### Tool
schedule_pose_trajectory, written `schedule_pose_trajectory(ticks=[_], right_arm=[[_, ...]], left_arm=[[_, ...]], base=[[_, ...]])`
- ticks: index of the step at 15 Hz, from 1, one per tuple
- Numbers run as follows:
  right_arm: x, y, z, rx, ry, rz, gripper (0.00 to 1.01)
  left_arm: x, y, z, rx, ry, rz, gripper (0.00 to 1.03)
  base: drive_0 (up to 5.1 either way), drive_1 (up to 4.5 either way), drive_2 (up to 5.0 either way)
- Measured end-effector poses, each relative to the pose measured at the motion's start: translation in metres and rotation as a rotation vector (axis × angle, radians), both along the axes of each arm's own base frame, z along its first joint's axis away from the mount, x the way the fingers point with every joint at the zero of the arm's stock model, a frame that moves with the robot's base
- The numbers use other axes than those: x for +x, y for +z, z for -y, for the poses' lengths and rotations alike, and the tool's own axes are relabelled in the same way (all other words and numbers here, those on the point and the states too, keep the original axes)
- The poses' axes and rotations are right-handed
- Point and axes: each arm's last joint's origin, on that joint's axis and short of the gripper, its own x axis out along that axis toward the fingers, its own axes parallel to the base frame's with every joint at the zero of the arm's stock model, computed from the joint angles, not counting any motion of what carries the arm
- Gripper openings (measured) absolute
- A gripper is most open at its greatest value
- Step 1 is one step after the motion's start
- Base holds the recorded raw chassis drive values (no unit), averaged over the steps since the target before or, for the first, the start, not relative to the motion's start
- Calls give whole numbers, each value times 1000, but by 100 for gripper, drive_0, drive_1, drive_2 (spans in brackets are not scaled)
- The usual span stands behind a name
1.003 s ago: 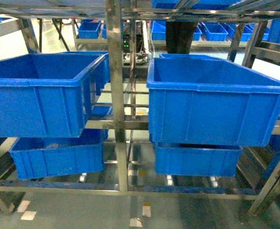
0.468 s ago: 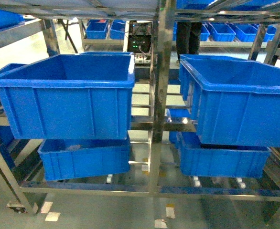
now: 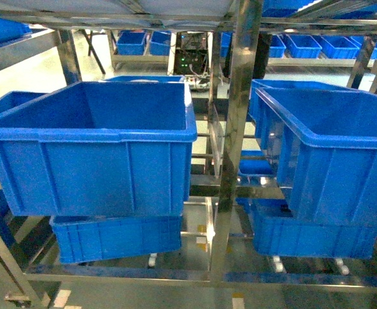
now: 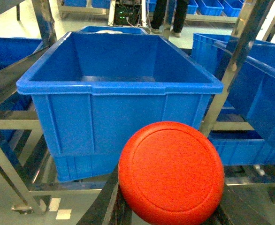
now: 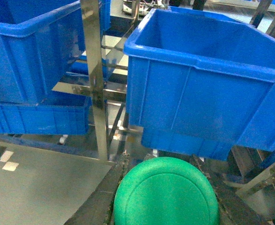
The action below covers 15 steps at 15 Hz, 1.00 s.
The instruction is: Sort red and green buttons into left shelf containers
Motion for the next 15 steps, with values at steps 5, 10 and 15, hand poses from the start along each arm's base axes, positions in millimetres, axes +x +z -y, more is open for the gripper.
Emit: schedule_pose_trajectory(ticks=[5, 10, 15], right_arm=[[0, 0, 0, 0, 0, -1, 32], [0, 0, 0, 0, 0, 2, 32], [0, 1, 0, 5, -1, 8, 32]], left_arm=[[0, 0, 0, 0, 0, 0, 26], [0, 0, 0, 1, 1, -2, 26], [0, 0, 0, -1, 0, 1, 26]], base=[[0, 433, -433], [-11, 423, -444], [0, 70, -70]])
